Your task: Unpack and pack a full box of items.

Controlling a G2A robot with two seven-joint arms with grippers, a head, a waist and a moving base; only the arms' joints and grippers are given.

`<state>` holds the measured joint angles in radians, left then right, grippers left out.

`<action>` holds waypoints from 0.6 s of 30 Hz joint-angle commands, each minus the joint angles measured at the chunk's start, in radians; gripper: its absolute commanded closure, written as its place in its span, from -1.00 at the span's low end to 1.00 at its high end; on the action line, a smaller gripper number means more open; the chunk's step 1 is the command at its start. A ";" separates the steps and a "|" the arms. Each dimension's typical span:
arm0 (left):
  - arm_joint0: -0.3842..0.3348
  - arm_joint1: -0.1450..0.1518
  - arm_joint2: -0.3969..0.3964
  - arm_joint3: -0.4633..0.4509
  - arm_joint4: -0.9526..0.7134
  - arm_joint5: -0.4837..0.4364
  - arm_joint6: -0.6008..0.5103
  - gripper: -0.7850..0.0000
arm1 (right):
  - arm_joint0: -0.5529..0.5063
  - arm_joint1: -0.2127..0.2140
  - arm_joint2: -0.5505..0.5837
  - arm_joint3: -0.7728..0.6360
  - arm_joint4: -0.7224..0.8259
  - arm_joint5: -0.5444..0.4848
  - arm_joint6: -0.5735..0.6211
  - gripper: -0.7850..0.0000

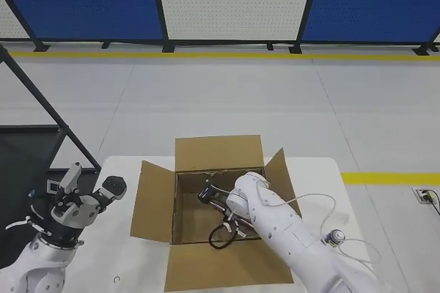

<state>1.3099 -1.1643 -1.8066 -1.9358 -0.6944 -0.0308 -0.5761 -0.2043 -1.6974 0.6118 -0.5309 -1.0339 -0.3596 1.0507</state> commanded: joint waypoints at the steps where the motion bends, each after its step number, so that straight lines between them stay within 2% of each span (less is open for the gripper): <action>1: 0.001 0.001 -0.001 0.000 -0.001 -0.001 -0.001 -1.00 | 0.007 -0.008 -0.004 0.026 0.002 0.001 -0.006 0.11; 5: 0.003 0.002 -0.002 -0.001 -0.003 -0.001 -0.001 -1.00 | 0.018 -0.024 -0.005 0.072 0.014 -0.001 -0.028 0.13; 13: 0.007 0.004 -0.007 -0.001 -0.007 -0.007 0.001 -1.00 | 0.030 -0.052 -0.015 0.141 0.021 -0.017 -0.049 0.33; 17: 0.010 0.005 -0.009 -0.002 -0.010 -0.008 0.002 -1.00 | 0.038 -0.065 -0.020 0.166 0.019 -0.021 -0.053 0.72; 18: 0.011 0.006 -0.009 -0.002 -0.011 -0.009 0.003 -1.00 | 0.040 -0.068 -0.020 0.172 0.019 -0.022 -0.054 0.91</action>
<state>1.3200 -1.1588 -1.8154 -1.9380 -0.7047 -0.0390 -0.5738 -0.1661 -1.7627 0.5920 -0.3646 -1.0148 -0.3802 0.9976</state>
